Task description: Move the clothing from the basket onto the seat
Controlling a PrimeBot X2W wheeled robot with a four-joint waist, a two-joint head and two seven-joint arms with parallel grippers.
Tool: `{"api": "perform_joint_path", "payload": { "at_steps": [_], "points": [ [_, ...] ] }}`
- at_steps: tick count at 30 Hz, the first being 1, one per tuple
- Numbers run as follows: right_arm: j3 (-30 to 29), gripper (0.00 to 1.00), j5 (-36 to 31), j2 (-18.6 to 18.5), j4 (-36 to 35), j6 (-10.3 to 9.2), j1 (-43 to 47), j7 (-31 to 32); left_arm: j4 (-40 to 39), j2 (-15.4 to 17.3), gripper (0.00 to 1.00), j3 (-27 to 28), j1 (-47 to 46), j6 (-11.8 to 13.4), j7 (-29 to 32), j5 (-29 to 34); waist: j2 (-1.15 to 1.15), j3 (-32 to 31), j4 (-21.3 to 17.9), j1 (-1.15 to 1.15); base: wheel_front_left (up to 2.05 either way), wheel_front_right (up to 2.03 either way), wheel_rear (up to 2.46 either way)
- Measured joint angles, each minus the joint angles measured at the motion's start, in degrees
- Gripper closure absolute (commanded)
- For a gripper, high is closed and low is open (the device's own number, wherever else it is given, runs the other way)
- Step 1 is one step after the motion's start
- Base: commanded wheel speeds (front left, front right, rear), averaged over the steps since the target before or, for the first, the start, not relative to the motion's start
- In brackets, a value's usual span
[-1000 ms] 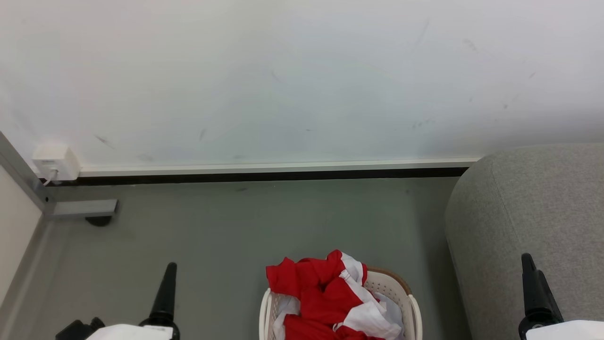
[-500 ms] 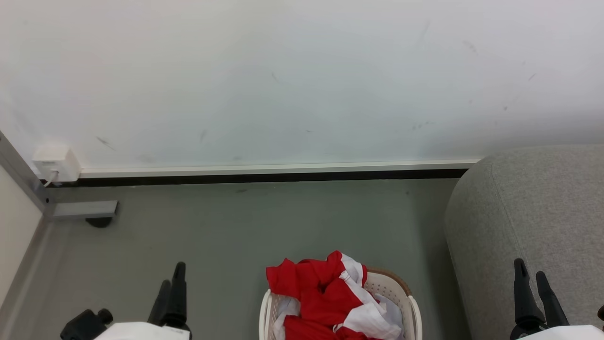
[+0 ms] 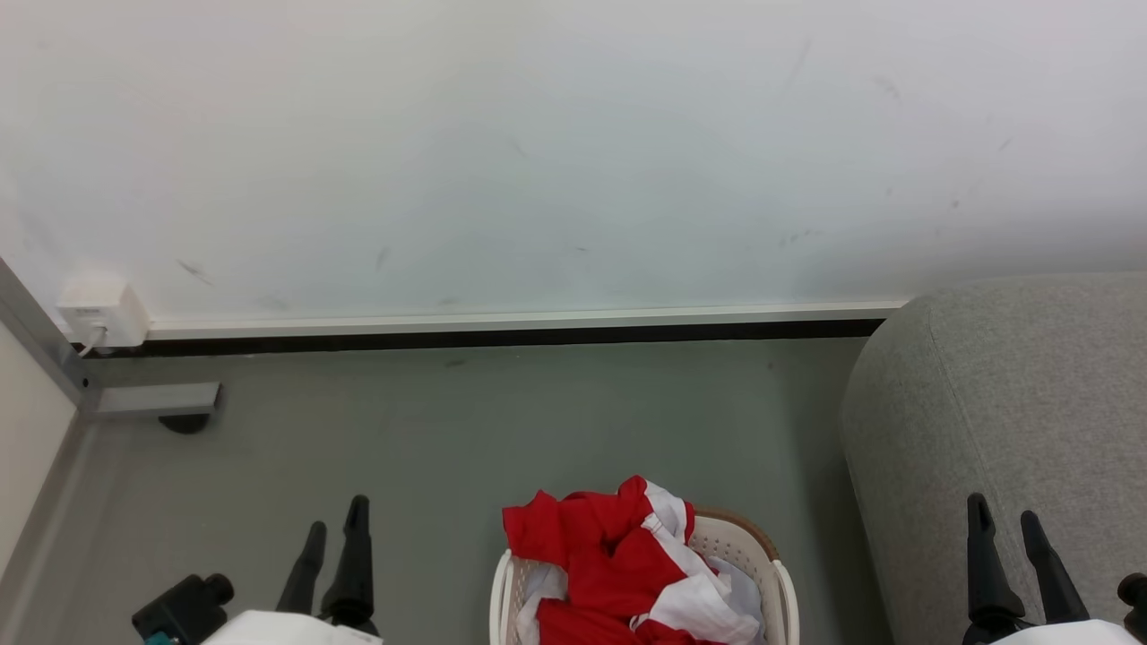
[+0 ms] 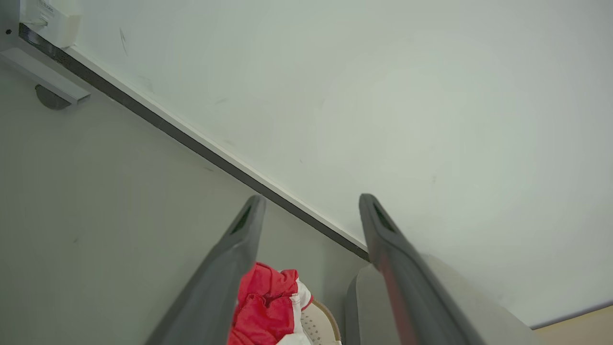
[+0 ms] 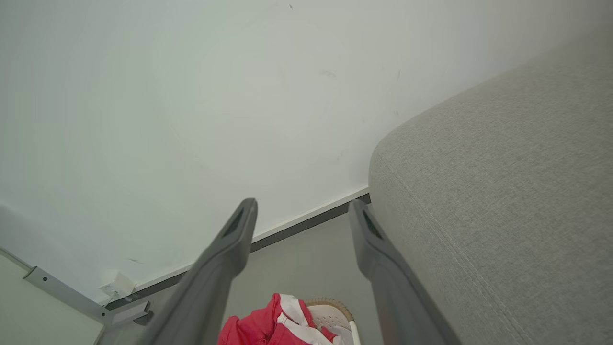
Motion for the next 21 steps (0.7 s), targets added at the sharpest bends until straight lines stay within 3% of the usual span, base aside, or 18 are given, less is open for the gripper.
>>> {"api": "perform_joint_path", "payload": {
  "at_steps": [21],
  "points": [
    [0.29, 0.0, -13.81, -0.16, -0.13, 0.0, 0.04, -3.33, -1.44, 0.14, 0.0, -1.99, 0.59, -1.1, -3.2, 16.48, 0.0, -0.25, 0.61, 0.0, 0.0, 0.0, 0.0]
  ]
}}
